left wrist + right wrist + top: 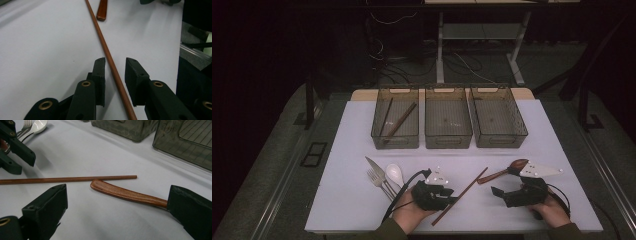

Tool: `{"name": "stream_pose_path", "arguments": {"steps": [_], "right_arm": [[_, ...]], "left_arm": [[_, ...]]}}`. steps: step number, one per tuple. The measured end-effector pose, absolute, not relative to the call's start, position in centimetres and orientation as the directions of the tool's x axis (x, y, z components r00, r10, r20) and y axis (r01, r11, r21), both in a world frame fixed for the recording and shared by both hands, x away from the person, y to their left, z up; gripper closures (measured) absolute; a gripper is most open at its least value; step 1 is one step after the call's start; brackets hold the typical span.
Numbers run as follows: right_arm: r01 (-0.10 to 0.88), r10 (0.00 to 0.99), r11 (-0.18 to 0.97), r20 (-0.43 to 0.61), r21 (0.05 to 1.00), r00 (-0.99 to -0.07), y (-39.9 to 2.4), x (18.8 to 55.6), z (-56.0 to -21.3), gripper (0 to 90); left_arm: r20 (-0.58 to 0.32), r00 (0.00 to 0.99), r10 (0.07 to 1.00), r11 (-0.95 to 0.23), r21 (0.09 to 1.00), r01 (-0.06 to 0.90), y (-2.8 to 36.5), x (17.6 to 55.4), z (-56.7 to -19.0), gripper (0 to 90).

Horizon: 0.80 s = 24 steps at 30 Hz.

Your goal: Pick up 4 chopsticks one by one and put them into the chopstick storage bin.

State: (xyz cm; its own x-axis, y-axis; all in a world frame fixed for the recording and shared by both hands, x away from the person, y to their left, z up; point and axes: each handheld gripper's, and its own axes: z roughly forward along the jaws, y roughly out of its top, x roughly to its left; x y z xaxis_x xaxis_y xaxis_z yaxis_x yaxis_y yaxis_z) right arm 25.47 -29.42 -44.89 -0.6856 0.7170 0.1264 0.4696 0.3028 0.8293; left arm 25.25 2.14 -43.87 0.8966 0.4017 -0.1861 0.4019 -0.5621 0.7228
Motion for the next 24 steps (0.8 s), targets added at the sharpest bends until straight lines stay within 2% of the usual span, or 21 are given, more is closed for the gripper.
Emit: {"name": "stream_pose_path", "arguments": {"steps": [11, 24], "right_arm": [[0.468, 0.716, 0.303, 0.126, 0.830, -0.686, -29.4, 25.5, -44.9, 2.9], [0.469, 0.718, 0.301, 0.127, 0.830, -0.685, -29.5, 25.5, -44.9, 2.9]], "left_arm": [[-0.148, 0.908, 0.393, -0.617, 0.689, 0.380, 1.0, 25.1, -44.7, 71.3], [-0.094, 0.906, 0.412, -0.634, 0.685, 0.359, 1.4, 25.4, -44.6, 80.9]]}}
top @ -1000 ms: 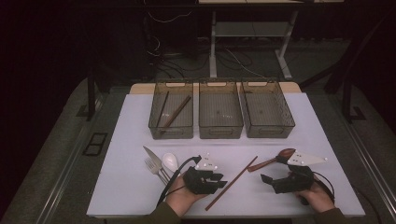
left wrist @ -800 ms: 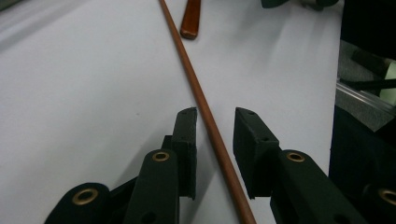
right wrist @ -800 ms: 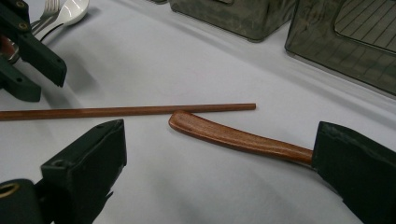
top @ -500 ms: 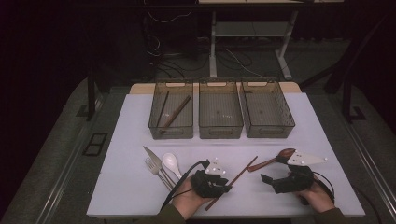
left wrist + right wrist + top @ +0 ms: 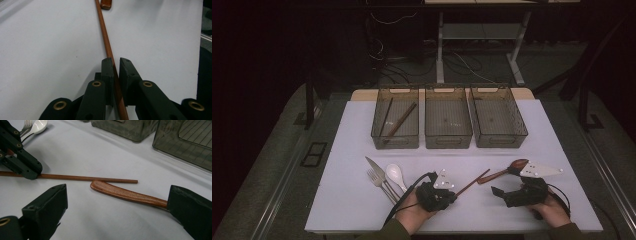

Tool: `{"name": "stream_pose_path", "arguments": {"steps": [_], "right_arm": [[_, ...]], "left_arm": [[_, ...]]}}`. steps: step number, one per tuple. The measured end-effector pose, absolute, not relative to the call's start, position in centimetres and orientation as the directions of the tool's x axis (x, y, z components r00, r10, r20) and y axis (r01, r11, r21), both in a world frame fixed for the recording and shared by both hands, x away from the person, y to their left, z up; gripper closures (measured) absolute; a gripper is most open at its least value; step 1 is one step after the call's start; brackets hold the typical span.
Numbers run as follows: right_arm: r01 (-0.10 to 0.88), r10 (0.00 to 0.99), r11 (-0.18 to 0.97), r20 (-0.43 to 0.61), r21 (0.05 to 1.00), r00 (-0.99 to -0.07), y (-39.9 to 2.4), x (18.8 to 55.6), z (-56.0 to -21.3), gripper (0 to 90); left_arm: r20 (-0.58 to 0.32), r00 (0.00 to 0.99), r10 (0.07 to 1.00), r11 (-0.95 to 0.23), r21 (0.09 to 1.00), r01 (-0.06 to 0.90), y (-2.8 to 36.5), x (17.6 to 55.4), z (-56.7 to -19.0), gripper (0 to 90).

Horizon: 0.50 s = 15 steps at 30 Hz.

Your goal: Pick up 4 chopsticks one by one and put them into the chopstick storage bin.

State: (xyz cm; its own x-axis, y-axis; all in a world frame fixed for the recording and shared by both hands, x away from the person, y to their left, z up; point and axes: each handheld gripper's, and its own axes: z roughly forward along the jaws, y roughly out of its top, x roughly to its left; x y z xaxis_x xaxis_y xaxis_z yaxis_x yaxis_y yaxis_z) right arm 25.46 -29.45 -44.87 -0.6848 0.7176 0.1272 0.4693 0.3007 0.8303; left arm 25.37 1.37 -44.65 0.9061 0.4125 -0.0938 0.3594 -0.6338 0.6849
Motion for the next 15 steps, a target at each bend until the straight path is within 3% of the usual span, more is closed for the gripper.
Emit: {"name": "stream_pose_path", "arguments": {"steps": [15], "right_arm": [[0.467, 0.715, 0.304, 0.125, 0.830, -0.688, -29.39, 25.43, -44.82, 2.9]], "left_arm": [[-0.078, 0.881, 0.467, -0.611, 0.692, 0.385, 1.33, 25.56, -44.74, 83.5]]}}
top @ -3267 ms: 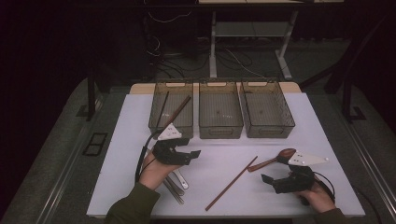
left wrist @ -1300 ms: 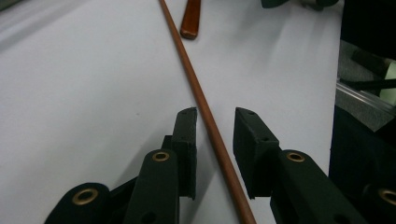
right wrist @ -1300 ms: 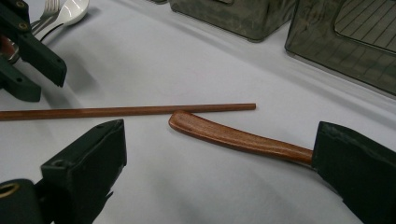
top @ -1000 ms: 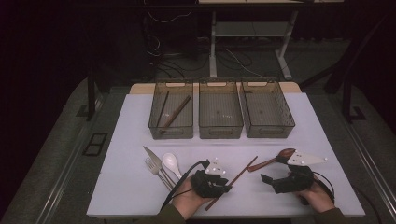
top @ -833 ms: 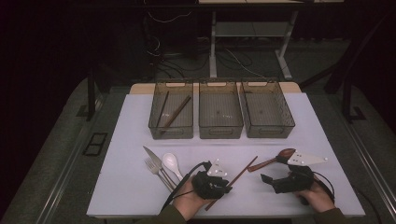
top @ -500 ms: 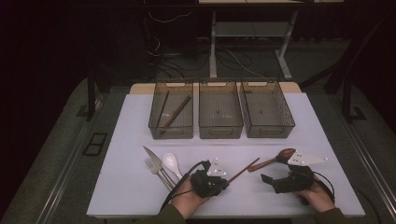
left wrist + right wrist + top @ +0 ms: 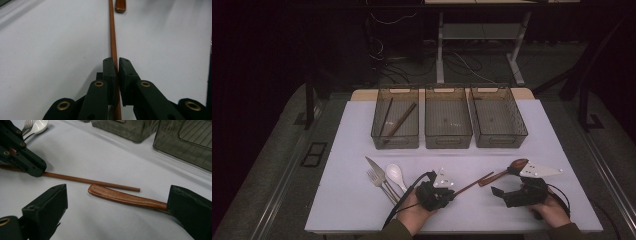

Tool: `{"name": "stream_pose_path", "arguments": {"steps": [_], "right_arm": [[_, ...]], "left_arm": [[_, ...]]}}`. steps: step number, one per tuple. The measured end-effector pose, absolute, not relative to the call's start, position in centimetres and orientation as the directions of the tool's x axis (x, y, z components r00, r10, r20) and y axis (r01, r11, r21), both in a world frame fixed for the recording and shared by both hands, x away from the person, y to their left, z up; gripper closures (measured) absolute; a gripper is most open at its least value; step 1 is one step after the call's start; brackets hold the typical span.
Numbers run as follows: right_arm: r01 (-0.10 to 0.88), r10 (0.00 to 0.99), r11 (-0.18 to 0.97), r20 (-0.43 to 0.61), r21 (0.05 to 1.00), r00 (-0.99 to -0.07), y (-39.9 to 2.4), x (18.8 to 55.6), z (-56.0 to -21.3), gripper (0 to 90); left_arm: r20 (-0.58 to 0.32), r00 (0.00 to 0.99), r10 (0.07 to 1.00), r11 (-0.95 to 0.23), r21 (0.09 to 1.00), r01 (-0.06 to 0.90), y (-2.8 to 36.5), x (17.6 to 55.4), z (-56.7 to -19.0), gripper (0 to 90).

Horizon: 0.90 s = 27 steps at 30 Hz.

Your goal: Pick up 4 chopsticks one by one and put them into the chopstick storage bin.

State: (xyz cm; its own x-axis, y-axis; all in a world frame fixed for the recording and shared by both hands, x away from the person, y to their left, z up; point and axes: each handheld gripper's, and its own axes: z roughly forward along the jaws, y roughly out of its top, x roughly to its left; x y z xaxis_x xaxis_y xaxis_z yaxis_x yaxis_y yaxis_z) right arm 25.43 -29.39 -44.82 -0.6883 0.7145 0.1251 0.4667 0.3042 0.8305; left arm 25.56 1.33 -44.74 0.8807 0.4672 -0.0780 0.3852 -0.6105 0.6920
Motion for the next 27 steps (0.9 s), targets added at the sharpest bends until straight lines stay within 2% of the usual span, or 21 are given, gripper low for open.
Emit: {"name": "stream_pose_path", "arguments": {"steps": [10, 27], "right_arm": [[0.466, 0.714, 0.304, 0.126, 0.831, -0.689, -29.4, 25.4, -44.8, 2.9], [0.466, 0.713, 0.305, 0.126, 0.831, -0.690, -29.4, 25.4, -44.8, 2.9]], "left_arm": [[-0.096, 0.875, 0.474, -0.589, 0.704, 0.396, 1.6, 25.9, -44.6, 83.5], [-0.127, 0.900, 0.417, -0.551, 0.752, 0.362, 3.6, 26.6, -42.9, 83.5]]}}
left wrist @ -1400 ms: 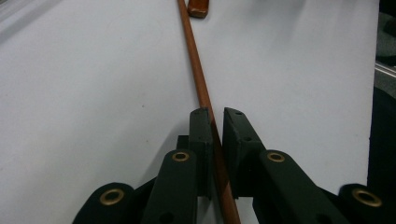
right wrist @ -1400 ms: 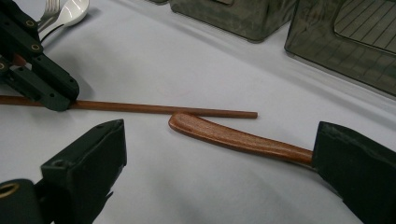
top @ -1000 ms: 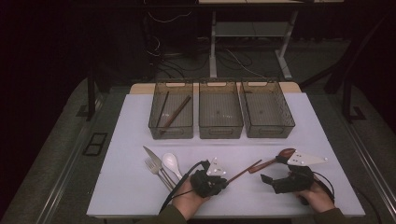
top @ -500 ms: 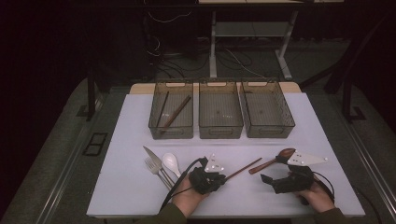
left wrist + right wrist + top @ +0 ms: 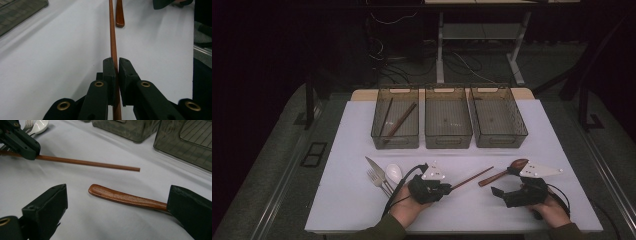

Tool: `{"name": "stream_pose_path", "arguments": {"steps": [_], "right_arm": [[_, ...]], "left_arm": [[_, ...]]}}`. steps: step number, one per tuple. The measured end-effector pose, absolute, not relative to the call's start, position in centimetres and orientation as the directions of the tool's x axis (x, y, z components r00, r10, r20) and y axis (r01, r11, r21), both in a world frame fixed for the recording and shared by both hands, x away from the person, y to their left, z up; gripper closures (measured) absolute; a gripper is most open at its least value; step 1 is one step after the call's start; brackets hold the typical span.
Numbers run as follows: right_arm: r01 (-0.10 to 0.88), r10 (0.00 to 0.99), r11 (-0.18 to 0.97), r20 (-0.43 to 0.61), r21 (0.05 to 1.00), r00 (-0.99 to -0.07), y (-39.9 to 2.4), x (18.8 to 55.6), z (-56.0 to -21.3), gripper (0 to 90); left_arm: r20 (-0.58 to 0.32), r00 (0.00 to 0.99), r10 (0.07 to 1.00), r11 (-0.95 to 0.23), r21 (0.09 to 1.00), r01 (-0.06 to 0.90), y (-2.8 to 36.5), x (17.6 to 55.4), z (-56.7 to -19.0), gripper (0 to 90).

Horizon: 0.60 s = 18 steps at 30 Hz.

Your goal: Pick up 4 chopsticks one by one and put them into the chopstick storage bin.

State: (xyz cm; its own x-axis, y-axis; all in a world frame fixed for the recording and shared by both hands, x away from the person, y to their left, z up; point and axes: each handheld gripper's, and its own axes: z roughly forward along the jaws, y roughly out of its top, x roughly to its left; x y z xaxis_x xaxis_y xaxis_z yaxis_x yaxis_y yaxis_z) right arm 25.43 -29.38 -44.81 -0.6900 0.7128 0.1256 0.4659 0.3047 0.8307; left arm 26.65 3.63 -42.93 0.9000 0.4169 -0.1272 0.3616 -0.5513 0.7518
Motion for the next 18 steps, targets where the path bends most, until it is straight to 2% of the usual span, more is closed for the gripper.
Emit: {"name": "stream_pose_path", "arguments": {"steps": [18], "right_arm": [[0.467, 0.712, 0.305, 0.127, 0.830, -0.691, -29.4, 25.5, -44.8, 2.9]], "left_arm": [[-0.125, 0.898, 0.421, -0.512, 0.785, 0.349, 7.4, 27.3, -40.8, 83.5]]}}
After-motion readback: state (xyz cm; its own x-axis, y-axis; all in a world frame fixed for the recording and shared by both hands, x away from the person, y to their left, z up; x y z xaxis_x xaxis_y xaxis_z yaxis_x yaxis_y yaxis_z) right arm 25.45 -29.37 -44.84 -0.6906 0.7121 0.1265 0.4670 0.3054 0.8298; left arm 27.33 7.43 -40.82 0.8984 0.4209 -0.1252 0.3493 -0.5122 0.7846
